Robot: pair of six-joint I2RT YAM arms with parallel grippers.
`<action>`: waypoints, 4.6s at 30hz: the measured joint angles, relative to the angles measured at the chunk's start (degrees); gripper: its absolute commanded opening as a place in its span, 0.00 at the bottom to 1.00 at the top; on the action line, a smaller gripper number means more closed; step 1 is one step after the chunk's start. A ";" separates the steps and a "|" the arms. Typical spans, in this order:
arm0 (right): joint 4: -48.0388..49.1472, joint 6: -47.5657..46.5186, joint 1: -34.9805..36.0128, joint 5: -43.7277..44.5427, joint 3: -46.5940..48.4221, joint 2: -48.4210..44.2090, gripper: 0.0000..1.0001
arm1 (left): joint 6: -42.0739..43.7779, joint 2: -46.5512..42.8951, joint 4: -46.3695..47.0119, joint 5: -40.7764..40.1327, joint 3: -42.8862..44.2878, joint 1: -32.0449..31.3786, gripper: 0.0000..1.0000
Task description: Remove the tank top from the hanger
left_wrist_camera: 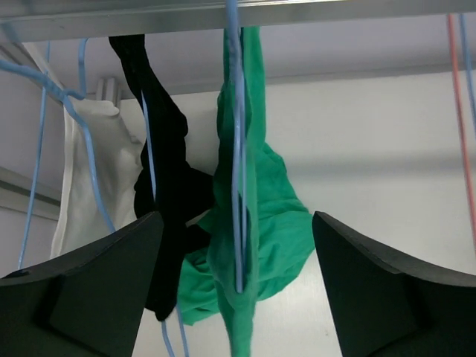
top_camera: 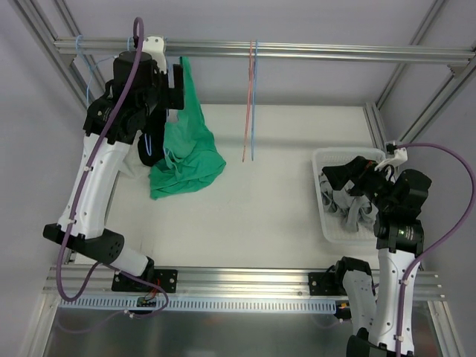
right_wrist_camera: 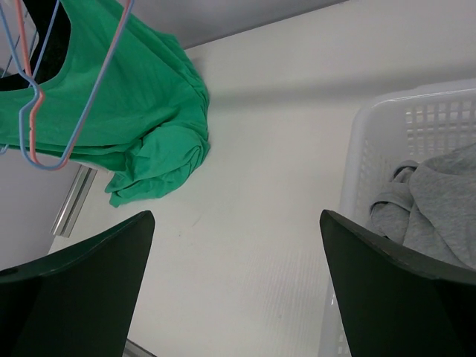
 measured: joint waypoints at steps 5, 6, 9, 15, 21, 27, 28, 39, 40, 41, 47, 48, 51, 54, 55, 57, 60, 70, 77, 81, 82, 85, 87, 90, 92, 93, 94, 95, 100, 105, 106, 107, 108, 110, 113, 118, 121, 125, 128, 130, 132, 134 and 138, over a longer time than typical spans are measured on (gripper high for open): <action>0.04 -0.13 0.52 -0.92 0.00 -1.29 1.00 | 0.70 3.78 0.00 6.62 0.37 5.46 0.51; 0.04 -0.17 0.63 -1.03 -0.02 -1.33 0.99 | 0.85 4.39 0.00 7.48 0.37 5.99 0.45; 0.04 -0.22 1.01 -1.18 -0.04 -1.33 0.99 | 0.92 5.88 -0.02 9.60 0.35 6.14 0.36; 0.04 -0.39 1.46 -1.27 -0.07 -1.92 1.00 | 1.07 6.56 0.00 10.64 0.28 6.14 0.13; 0.20 -0.42 1.51 -1.25 -0.07 -2.38 0.99 | 1.03 6.56 -0.02 10.62 0.48 6.14 0.00; 0.39 -0.42 1.51 -1.25 -0.07 -2.56 0.99 | 0.59 6.62 -0.79 10.62 1.73 6.14 0.00; 0.39 -0.39 1.51 -1.25 -0.07 -2.56 0.99 | 0.35 6.58 -0.83 10.64 2.03 6.14 0.00; 0.87 -0.33 1.51 -1.33 -0.48 -3.06 1.00 | -3.93 0.85 -2.03 13.92 3.56 6.14 0.00; 0.92 -0.28 1.51 -1.38 -0.55 -3.06 1.00 | -4.33 0.02 -2.05 14.53 3.54 6.12 0.00; 1.01 -0.22 1.51 -1.51 -0.66 -3.06 0.99 | -4.70 -0.61 -2.10 14.86 3.39 6.12 0.00; 3.23 1.05 1.60 -4.24 -1.09 -3.02 1.00 | -7.15 -6.54 -1.11 18.95 -3.15 6.12 0.00; 4.48 1.51 1.68 -5.51 -1.40 -2.99 0.99 | -7.56 -7.91 -0.98 19.87 -5.09 6.12 0.00; 8.55 3.54 3.41 -9.16 -2.84 -2.89 0.99 | -8.46 -12.87 -0.66 22.29 -12.02 6.10 0.00; 11.06 4.61 6.80 -11.06 -3.65 -2.34 0.99 | -8.61 -18.18 -0.70 23.96 -18.16 6.03 0.00; 11.80 4.85 8.02 -11.45 -3.72 -1.99 1.00 | -8.63 -19.63 -0.63 24.22 -19.67 6.03 0.00; 13.40 5.22 10.47 -11.50 -3.80 -1.25 1.00 | -8.76 -23.02 -0.61 25.46 -22.93 6.03 0.00; 16.33 5.53 15.52 -10.86 -4.61 0.22 1.00 | -9.22 -28.20 0.28 28.55 -28.59 6.03 0.00; 28.92 5.46 37.88 -2.01 -16.31 4.59 0.99 | -11.43 -42.91 1.79 42.23 -53.51 5.64 0.00; 39.74 5.42 50.27 9.31 -24.20 9.68 0.97 | -13.14 -49.90 1.33 52.70 -69.00 5.62 0.00; 44.30 5.46 54.29 16.61 -27.10 14.12 0.94 | -14.23 -52.61 1.49 57.40 -71.56 5.62 0.00; 44.96 5.46 55.21 17.84 -27.15 15.74 0.92 | -14.45 -53.42 1.62 58.60 -71.69 5.62 0.00; 47.23 5.09 58.12 20.59 -26.49 20.81 0.89 | -14.95 -54.77 2.54 61.51 -71.71 5.60 0.00; 48.09 4.48 60.17 22.16 -25.11 24.65 0.88 | -15.39 -54.80 3.15 62.77 -71.78 5.31 0.00; 48.78 3.23 62.49 24.28 -22.75 28.81 0.83 | -15.76 -54.60 3.89 64.08 -72.24 5.29 0.00; 49.33 2.36 63.41 25.73 -21.57 30.23 0.79 | -15.85 -54.58 4.15 64.41 -72.59 5.27 0.00; 49.70 1.88 63.80 26.67 -21.00 30.73 0.76 | -15.87 -54.58 4.26 64.50 -72.70 5.27 0.00; 49.94 1.55 64.00 27.10 -20.70 30.95 0.74 | -15.87 -54.58 4.28 64.61 -72.72 5.27 0.00; 50.23 1.18 64.22 27.71 -20.39 31.21 0.72 | -15.87 -54.58 4.42 64.83 -72.72 5.27 0.00; 51.32 -0.39 64.59 30.16 -19.52 32.94 0.60 | -15.87 -54.60 4.83 66.25 -72.91 5.27 0.00; 52.11 -1.57 64.85 32.35 -18.95 35.26 0.35 | -15.87 -55.01 5.55 68.48 -73.53 5.27 0.00; 52.26 -1.70 64.87 32.70 -18.95 35.47 0.30 | -15.87 -55.17 5.68 68.89 -73.57 5.27 0.00; 52.41 -1.95 64.87 33.00 -18.95 35.60 0.23 | -15.87 -55.34 5.75 69.11 -73.57 5.27 0.00; 52.68 -2.08 64.87 33.24 -18.95 35.69 0.08 | -15.87 -55.49 5.77 69.48 -73.59 5.27 0.00; 53.16 -2.29 64.89 34.34 -18.95 35.71 0.00 | -15.85 -55.69 5.86 70.03 -73.64 5.27 0.00; 53.51 -2.12 64.87 36.30 -18.95 35.63 0.00 | -15.85 -55.76 6.05 70.16 -73.92 5.27 0.00; 53.48 -2.16 64.89 40.76 -20.15 32.04 0.00 | -15.85 -55.74 6.23 70.14 -74.44 5.27 0.00; 53.02 -2.36 64.89 44.76 -21.59 27.28 0.00 | -15.85 -55.47 6.58 70.34 -74.49 5.27 0.00; 50.23 -2.82 64.50 51.30 -21.86 21.18 0.00 | -15.87 -54.16 7.17 71.56 -74.49 5.20 0.00; 46.34 -2.93 62.10 54.66 -21.86 17.86 0.00 | -15.89 -53.48 7.23 72.87 -74.07 4.44 0.00; 43.28 -2.91 59.54 55.84 -21.86 15.76 0.00 | -16.00 -53.18 7.04 73.64 -72.43 3.82 0.00; 40.74 -2.89 57.77 56.68 -21.86 13.35 0.00 | -16.26 -52.85 7.37 74.71 -69.55 3.48 0.00; 38.14 -2.97 56.52 56.89 -21.86 9.79 0.00 | -16.76 -52.17 7.98 75.54 -65.79 3.37 0.00; 33.92 -3.08 56.08 56.72 -21.09 2.34 0.00 | -18.95 -50.47 12.20 76.26 -59.56 3.23 0.00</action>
